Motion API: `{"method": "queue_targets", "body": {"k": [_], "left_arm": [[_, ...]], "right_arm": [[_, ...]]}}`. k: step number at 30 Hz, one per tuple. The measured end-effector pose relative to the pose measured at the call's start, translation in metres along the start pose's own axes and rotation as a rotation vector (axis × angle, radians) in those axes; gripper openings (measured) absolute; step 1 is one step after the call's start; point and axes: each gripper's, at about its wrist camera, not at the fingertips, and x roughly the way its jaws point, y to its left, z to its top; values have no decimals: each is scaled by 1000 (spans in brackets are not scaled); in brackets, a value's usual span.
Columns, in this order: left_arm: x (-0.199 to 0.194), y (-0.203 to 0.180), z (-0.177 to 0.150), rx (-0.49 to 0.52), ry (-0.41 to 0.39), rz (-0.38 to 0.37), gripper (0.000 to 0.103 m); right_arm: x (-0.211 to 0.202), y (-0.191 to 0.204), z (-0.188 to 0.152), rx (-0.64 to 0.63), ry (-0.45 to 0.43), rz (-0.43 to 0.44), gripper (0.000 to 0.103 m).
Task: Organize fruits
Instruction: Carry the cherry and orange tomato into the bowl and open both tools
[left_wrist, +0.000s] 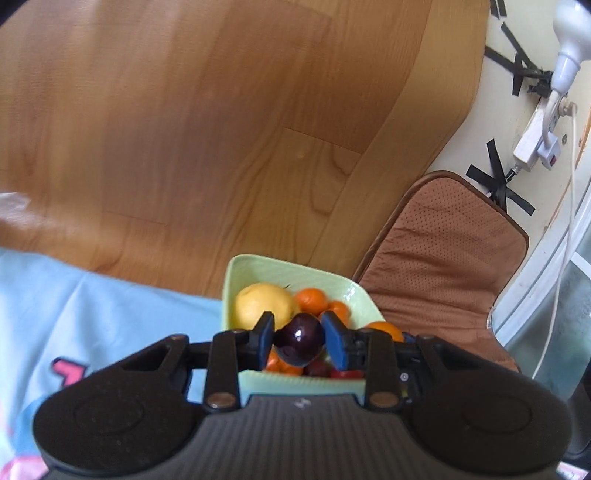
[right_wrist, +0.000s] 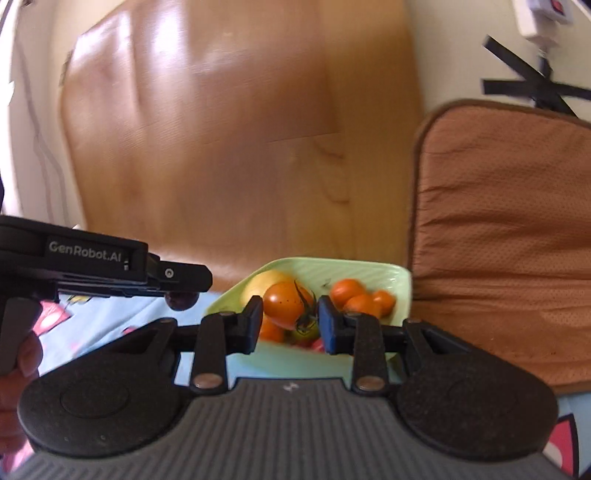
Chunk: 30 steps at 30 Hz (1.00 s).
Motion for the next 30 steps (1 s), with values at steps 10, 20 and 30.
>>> {"method": "queue_targets", "body": {"k": [10,20,30], "left_arm": [[73,-26,4,50,61,11,29],[79,-42,2,135,59,95,30],[32,-50,1,174,7,198,36]], "right_arm": [[26,-32,-9,74,45,-65,35],[26,-27,-13,37,22,-59,42],[6,-16,-15,-21,-76,-33,49]]}}
